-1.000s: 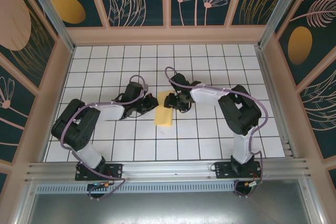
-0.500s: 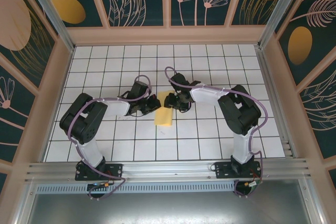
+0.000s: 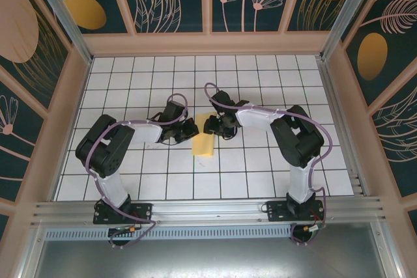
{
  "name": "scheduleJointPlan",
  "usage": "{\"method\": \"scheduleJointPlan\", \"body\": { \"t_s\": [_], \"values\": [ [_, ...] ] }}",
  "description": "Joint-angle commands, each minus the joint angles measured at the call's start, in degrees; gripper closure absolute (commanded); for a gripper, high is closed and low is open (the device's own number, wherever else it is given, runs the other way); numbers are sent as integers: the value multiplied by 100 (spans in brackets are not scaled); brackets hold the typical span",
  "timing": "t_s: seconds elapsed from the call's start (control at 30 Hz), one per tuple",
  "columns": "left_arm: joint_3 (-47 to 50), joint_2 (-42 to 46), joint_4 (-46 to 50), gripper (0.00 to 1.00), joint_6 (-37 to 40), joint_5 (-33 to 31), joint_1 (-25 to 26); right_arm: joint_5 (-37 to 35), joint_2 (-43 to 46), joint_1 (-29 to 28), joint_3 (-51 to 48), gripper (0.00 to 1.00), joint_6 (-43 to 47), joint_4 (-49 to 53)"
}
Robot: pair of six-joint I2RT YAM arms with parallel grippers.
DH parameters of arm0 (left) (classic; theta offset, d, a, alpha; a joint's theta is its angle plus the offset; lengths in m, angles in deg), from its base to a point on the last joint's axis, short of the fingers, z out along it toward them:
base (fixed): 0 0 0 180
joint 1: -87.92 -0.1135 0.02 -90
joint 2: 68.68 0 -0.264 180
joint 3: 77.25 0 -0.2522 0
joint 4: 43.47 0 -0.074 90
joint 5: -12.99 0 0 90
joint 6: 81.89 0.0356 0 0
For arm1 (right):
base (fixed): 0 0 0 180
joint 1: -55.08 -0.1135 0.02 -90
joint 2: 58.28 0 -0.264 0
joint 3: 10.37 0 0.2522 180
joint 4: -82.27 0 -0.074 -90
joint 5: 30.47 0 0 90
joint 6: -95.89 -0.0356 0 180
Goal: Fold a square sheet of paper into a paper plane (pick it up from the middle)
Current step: Hold the square sheet of paper at the center of the table.
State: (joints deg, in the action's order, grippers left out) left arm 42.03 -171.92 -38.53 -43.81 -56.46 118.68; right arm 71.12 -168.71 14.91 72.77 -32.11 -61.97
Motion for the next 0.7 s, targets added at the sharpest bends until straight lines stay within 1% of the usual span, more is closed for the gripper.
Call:
{"method": "scheduleJointPlan", "body": {
  "t_s": [0.0, 0.13, 0.3, 0.37, 0.43, 0.5, 0.57, 0.63, 0.67],
  "values": [
    [67, -169, 128, 100, 129, -78, 45, -219, -387, -52, -60, 45, 16, 174],
    [199, -169, 148, 100, 157, -143, 46, -263, -101, -44, -8, 43, -68, -37],
    [295, -161, 161, 100, 189, -192, 44, -209, 820, 129, -290, 41, -329, -709],
    [295, -165, 158, 100, 191, -201, 47, 47, 1224, 273, -616, 43, -499, -1107],
    [291, -170, 152, 100, 200, -199, 46, 577, 1534, 399, -1064, 51, -667, -1765],
    [288, -162, 144, 100, 208, -192, 51, 1142, 1727, 449, -1504, 65, -904, -2481],
    [297, -170, 128, 100, 209, -186, 47, 1631, 1737, 429, -1843, 83, -1197, -3180],
    [293, -186, 101, 100, 214, -158, 50, 1841, 1570, 405, -1953, 96, -1370, -3468],
    [293, -182, 100, 100, 212, -156, 47, 1855, 1480, 389, -1950, 100, -1394, -3491]
  ]
}}
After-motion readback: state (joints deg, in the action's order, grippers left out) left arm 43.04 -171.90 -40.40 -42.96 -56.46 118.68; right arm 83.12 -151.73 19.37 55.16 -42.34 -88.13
